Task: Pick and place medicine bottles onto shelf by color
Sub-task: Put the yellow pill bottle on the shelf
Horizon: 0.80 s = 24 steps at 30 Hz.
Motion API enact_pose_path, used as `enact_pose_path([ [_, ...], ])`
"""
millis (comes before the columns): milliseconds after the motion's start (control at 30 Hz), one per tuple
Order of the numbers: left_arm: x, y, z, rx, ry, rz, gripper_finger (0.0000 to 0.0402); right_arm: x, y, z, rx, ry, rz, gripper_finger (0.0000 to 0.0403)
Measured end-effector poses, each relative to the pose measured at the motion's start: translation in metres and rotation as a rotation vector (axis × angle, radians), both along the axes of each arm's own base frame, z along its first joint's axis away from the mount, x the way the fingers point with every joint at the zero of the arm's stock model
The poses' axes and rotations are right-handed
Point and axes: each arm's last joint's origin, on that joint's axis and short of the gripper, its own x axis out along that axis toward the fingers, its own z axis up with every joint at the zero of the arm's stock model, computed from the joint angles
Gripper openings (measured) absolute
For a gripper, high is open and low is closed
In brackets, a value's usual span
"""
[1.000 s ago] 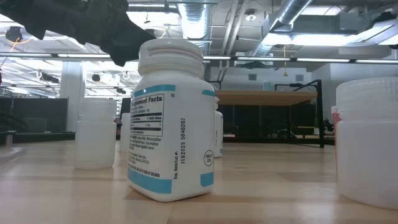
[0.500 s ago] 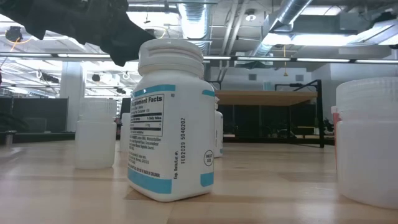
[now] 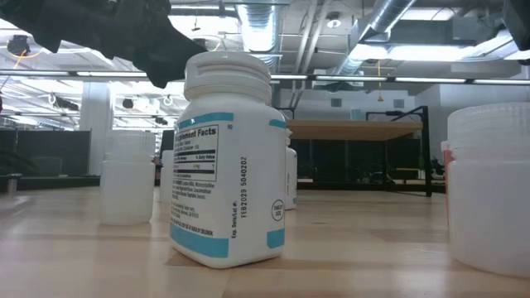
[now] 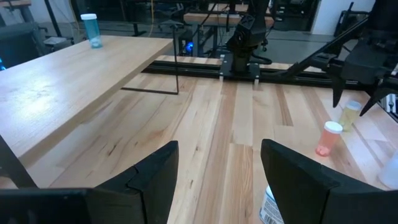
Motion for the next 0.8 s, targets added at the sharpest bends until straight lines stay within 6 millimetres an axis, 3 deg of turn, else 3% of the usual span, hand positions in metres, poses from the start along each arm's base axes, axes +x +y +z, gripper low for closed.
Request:
enact_pose_path([
  [567, 0.0, 0.0, 0.0, 0.001, 0.002, 0.0, 0.0219, 0.001, -0.001, 0.001, 0.02, 0.019, 0.025, 0.011],
  [800, 0.0, 0.0, 0.0, 0.0, 0.002, 0.0, 0.0219, 0.009, -0.016, 0.006, -0.006, 0.015, 0.142, 0.011],
])
